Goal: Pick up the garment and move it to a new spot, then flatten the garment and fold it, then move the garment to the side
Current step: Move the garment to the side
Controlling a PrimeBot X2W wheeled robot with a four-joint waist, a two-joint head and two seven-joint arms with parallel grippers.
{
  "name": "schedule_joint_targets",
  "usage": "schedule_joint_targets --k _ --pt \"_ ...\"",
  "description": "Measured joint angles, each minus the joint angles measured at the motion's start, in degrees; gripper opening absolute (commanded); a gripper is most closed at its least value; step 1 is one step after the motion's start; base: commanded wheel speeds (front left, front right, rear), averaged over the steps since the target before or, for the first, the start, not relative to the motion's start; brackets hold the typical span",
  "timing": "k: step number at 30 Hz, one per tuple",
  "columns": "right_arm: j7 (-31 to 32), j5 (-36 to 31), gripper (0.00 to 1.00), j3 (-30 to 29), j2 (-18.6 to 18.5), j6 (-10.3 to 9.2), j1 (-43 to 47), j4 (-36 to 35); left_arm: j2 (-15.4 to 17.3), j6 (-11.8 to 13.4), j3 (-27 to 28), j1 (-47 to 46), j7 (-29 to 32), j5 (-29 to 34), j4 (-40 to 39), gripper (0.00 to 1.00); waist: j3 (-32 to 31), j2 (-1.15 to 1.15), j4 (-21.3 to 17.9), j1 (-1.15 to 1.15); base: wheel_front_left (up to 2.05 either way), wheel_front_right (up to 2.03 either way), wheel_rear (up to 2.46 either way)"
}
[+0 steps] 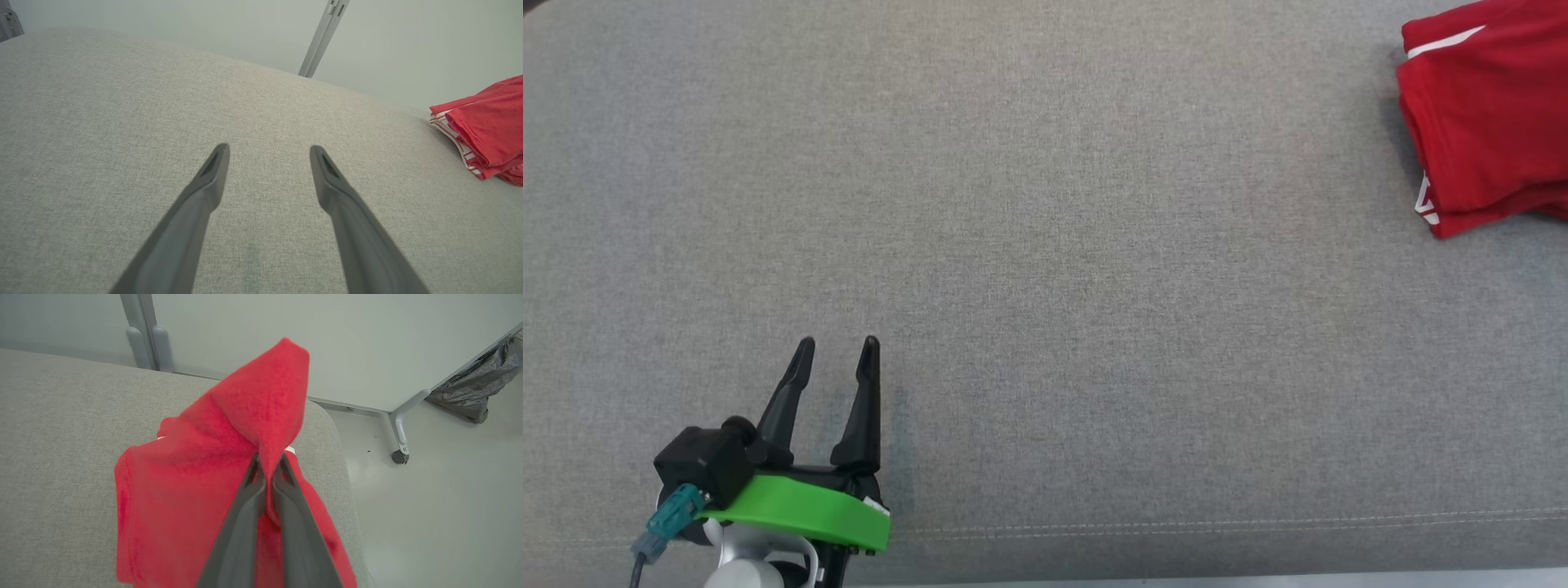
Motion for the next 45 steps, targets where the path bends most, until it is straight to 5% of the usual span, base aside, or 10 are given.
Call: schedule_joint_targets --k 11,24,26,29,30,31,32,45 --pt "0.5 -1.7 0.00 -1.0 -3.9 -3.60 -1.4 3.7 1.3 0.0 0.0 -1.6 1.3 1.0 -2.8 1.00 5.5 0.00 0.3 0.00 0.00 0.00 0.00" --pt "-2.7 -1.0 0.01 -2.8 -1.5 -7.21 -1.1 7.9 2.1 0.0 -0.9 -6.1 2.1 3.2 -6.6 1.00 11.9 0.00 1.0 0.00 0.00 0.00 0.00" --pt "-2.9 -1.0 0.09 -2.8 -1.1 -7.53 -0.9 8.9 2.1 0.0 -1.2 -6.5 2.1 3.6 -7.1 1.00 12.3 0.00 1.1 0.00 0.00 0.00 0.00" --pt "-3.4 -1.0 0.35 -3.1 -0.9 -8.00 -0.8 10.0 2.1 0.0 -1.4 -7.1 2.0 4.1 -8.1 1.00 12.4 0.00 1.0 0.00 0.00 0.00 0.00" --pt "-3.7 -1.0 0.50 -3.2 -0.9 -8.04 -0.8 10.3 2.1 -0.1 -1.4 -7.3 1.9 4.4 -8.5 1.00 12.4 0.00 1.0 0.00 0.00 0.00 0.00" --pt "-3.7 -1.0 0.80 -3.4 -0.9 -8.05 -0.7 10.7 2.1 -0.1 -1.5 -7.6 1.9 4.6 -8.8 1.00 12.4 0.00 1.0 0.00 0.00 0.00 0.00" --pt "-4.0 -1.0 1.00 -3.5 -0.8 -8.06 -0.7 11.1 2.1 -0.1 -1.5 -7.9 1.9 4.7 -9.0 1.00 12.4 0.00 0.9 0.00 0.00 0.00 0.00" --pt "-7.3 -1.0 1.00 -4.4 0.3 -8.47 -0.1 14.4 2.3 0.0 -1.6 -7.9 1.9 5.1 -9.1 1.00 11.5 0.00 0.0 0.00 0.00 0.00 0.00"
